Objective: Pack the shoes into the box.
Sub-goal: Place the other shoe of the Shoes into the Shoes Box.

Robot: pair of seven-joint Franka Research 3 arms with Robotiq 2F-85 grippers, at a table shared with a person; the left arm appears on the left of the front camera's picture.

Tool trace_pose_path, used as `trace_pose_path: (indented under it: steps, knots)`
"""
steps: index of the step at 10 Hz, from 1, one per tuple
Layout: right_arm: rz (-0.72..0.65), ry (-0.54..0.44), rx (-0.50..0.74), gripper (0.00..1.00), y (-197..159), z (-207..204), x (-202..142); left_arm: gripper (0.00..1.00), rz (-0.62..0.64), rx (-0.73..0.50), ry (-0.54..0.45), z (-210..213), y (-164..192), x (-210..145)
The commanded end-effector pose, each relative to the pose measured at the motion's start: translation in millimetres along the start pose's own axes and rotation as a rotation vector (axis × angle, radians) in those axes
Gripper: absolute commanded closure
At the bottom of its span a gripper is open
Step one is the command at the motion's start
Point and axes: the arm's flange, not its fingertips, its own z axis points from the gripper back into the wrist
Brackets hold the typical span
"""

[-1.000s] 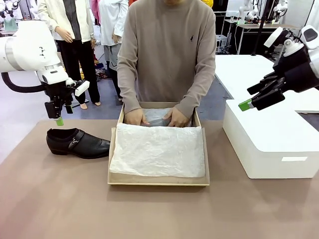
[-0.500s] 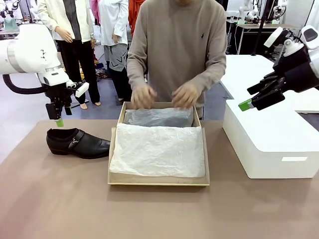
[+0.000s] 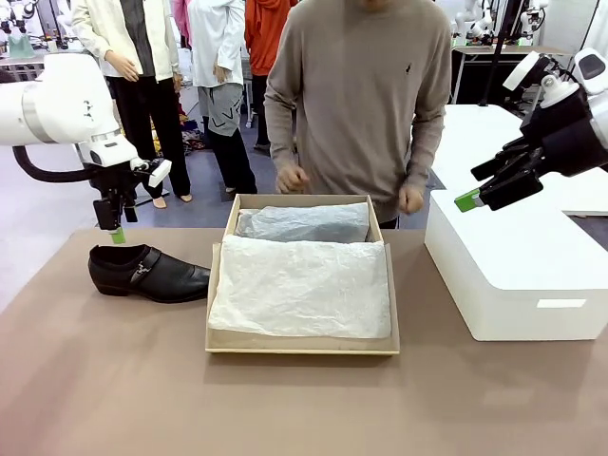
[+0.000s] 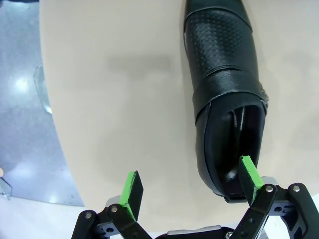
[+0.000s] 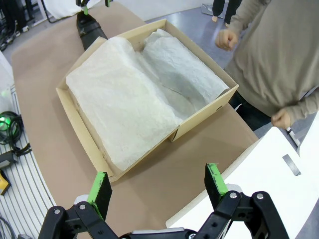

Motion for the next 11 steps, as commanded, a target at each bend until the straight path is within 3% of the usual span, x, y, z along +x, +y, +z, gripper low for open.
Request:
trace_pose_path:
  steps: [1,11]
  knots:
    - [-0.001,-0.013,0.009,0.00,-1,0,0,0.00,0.023,0.002,0.028,-2,7,-1]
    - [-0.001,-0.013,0.009,0.00,-1,0,0,0.00,0.024,-0.065,0.034,-26,17,1]
